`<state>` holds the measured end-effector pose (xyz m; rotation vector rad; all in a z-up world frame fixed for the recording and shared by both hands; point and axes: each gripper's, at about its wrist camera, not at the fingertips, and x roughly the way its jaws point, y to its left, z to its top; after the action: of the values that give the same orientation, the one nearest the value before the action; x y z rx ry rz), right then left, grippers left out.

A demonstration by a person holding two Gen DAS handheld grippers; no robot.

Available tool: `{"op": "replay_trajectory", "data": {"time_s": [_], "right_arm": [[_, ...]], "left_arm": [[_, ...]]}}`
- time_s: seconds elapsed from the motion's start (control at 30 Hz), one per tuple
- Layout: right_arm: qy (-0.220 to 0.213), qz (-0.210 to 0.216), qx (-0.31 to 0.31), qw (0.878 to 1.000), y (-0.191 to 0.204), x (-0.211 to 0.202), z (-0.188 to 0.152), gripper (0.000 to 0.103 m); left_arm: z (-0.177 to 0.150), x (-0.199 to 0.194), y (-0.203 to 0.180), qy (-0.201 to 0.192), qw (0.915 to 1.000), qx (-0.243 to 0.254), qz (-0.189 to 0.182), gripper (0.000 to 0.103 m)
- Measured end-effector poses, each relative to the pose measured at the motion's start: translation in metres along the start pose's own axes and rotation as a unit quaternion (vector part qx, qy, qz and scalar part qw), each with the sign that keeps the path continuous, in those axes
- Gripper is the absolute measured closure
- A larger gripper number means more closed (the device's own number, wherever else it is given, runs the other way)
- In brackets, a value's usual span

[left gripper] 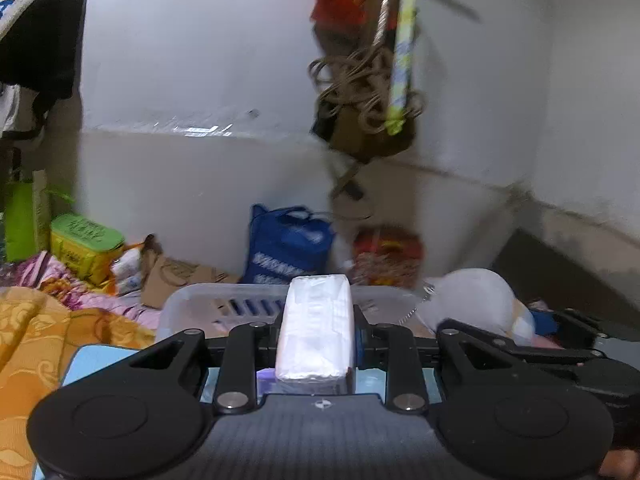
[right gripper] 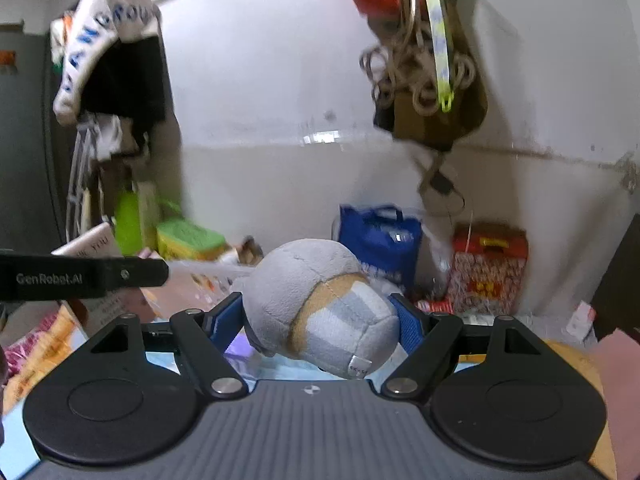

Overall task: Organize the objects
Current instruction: 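Carry the plush toy and tissue pack over the basket and open both tools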

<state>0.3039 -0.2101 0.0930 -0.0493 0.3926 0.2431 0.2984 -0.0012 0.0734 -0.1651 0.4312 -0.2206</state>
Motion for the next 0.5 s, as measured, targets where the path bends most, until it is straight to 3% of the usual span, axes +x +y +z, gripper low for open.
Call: {"op": "replay_trajectory", "data": {"time_s": [0.17, 0.2, 0.23, 0.27, 0.3, 0.5], "right_arm": [[0.020, 0.019, 0.010, 1.000, -0.005, 0.021, -0.012, 0.021], [0.019, 0.016, 0.005, 1.000, -0.005, 0.021, -0.011, 0.017], [0.009, 0.007, 0.000, 1.000, -0.003, 0.019, -0.012, 0.013], [-0.005, -0.007, -0.001, 1.000, -0.001, 0.013, -0.012, 0.001], [-0.021, -0.016, 0.003, 1.000, -0.001, 0.006, -0.012, 0.000], [-0.042, 0.018, 0.068, 0.997, -0.012, -0.039, -0.017, 0.000]], "left_arm": [[-0.005, 0.032, 0.006, 0.014, 0.9996, 0.008, 0.024, 0.072], [-0.006, 0.036, 0.006, 0.019, 0.9993, 0.015, 0.028, 0.065], [-0.008, 0.039, 0.004, 0.022, 0.9988, 0.026, 0.035, 0.050], [-0.009, 0.039, 0.003, 0.019, 0.9984, 0.032, 0.043, 0.039], [-0.010, 0.038, 0.003, 0.014, 0.9980, 0.035, 0.050, 0.021], [-0.020, 0.010, 0.009, -0.008, 0.9979, 0.031, 0.057, 0.017]]}}
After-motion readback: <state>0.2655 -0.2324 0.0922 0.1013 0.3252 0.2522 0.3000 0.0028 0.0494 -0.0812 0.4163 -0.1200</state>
